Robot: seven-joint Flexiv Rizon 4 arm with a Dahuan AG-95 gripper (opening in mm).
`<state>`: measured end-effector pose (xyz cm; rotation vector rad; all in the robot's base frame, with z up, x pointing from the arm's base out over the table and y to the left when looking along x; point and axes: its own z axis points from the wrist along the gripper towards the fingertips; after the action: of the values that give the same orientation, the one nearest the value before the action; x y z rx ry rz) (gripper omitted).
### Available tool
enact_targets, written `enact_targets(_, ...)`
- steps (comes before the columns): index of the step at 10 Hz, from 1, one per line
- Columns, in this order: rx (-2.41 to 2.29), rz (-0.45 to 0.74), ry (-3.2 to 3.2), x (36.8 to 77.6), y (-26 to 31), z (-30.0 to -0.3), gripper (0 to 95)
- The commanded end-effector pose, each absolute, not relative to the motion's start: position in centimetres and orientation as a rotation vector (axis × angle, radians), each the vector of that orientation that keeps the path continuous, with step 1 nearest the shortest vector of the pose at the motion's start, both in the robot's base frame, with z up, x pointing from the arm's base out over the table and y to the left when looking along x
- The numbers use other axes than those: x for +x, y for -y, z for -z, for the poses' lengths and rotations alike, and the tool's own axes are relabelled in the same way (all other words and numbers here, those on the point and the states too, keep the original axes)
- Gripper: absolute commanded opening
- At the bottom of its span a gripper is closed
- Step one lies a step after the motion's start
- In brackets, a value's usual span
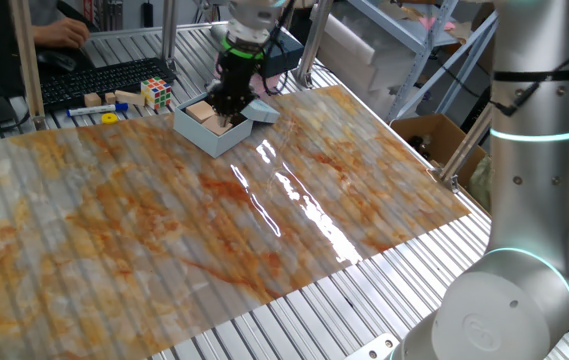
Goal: Take everything out of the gift box
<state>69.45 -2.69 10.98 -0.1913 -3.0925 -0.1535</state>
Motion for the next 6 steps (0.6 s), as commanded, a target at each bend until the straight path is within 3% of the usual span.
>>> enact_targets(1,-0.098,0.142,3.128,69.8,2.6,-10.8,38.0)
enact_targets(2,-0.077,0.134,3.140,70.1,2.5,-10.7,38.0)
enact_targets(3,-0.061,0.126,3.141,70.6,2.5,-10.6,57.0)
enact_targets(6,0.023,0.097,3.146,71.9,2.5,-10.4,57.0)
